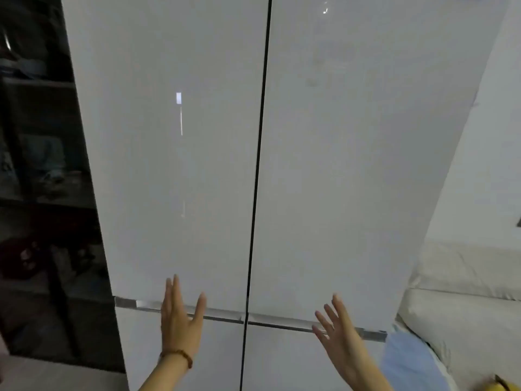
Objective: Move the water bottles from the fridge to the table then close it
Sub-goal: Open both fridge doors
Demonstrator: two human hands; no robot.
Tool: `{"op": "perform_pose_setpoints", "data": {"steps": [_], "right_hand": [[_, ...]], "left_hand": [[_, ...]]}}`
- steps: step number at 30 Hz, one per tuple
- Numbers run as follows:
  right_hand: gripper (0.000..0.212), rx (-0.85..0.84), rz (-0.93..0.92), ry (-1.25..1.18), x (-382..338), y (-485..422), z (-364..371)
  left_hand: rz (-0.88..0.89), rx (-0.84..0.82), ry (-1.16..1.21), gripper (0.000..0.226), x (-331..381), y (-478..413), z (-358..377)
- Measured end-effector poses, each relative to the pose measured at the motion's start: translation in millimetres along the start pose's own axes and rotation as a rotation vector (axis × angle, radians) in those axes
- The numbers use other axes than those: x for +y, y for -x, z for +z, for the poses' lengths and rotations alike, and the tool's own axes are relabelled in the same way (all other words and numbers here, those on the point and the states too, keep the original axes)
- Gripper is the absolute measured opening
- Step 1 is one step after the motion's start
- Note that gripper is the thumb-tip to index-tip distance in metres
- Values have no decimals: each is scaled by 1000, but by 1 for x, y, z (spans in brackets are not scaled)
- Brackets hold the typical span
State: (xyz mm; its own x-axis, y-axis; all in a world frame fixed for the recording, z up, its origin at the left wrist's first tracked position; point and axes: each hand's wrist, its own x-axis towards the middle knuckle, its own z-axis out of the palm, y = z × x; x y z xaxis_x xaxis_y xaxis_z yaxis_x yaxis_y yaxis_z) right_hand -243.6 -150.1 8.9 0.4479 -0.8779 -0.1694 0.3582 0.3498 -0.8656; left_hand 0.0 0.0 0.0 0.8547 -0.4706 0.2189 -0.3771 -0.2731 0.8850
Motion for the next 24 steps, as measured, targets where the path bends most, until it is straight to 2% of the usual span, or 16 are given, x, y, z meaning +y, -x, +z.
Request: {"op": "perform_pose_setpoints", "data": {"steps": [2,3,6,9,12,18,21,24], "right_hand": [[102,17,96,-10,22,-14,10],[95,8,129,-5,35,-22,14],[81,21,221,-6,74,-48,27],[90,56,279,-12,105,-77,43],[104,75,315,-31,131,-107,56],[113,88,306,-113,157,-144,83],[125,134,305,-187,161,-155,95],[119,202,292,-243,166,-160,101]], "left_hand": [[202,-40,-96,95,13,-19,23],[272,-54,-138,95,19,-31,35],[430,-97,-264,86,31,-65,64],[589,-76,-453,84,19,-103,93],[710,-43,-558,91,4,-132,120],[807,56,-552,101,-11,-151,144],[856,96,-556,106,-15,-154,147],[869,112,-553,108,-15,-155,147]]}}
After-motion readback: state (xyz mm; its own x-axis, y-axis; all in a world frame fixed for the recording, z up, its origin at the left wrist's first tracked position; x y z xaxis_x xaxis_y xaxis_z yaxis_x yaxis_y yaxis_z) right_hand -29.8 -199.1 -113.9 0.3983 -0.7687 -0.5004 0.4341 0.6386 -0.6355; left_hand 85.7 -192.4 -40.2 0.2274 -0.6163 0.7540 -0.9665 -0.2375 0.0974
